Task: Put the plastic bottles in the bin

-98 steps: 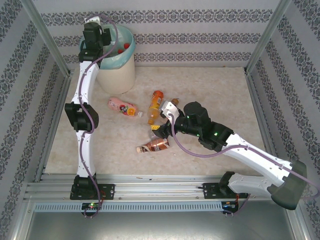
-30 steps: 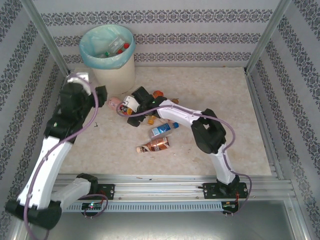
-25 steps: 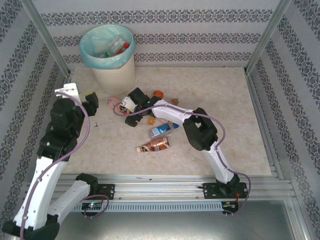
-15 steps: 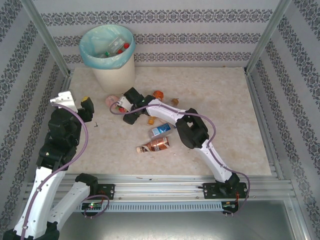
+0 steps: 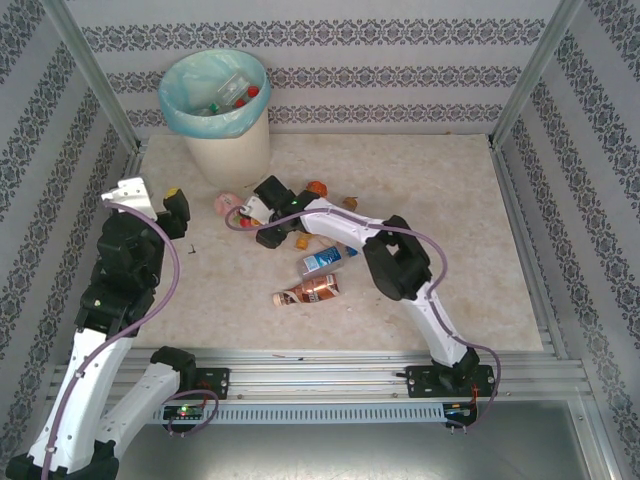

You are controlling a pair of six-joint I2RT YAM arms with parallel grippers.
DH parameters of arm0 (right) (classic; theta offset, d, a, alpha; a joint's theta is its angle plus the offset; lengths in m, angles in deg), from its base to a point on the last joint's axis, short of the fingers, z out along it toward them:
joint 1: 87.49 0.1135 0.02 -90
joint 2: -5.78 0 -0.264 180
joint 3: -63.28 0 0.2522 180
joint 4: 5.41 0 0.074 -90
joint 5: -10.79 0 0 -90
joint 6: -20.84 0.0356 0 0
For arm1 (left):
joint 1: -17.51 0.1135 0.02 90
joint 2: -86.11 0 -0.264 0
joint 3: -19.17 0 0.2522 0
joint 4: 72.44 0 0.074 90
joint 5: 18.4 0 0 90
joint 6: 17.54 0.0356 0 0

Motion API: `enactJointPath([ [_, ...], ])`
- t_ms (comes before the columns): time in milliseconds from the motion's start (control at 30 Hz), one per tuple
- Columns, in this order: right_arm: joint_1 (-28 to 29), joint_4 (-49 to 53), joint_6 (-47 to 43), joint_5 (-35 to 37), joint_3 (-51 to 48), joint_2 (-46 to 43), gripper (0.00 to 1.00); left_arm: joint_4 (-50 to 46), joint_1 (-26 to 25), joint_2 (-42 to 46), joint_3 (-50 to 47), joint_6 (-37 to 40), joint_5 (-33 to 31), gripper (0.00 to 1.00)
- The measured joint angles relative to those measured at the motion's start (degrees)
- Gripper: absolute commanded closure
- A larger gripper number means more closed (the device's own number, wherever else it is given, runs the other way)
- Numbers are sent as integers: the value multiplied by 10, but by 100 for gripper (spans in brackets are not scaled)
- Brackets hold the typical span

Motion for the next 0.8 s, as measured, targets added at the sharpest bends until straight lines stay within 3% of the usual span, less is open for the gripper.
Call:
enactJointPath([
  [233,10,-79,25,-40,-206,-238,54,4,2,-41,76,5,115,16],
  [400,17,-114,44,-55,-342,-410,53,29,3,-90,139,-29,257,8],
  [600,9,-121,64,-55,-435,-558,51,121,3,-155,139,-112,433,2],
  [800,-15,-132,86,-73,-461,-646,49,231,3,-206,104,-203,550,4],
])
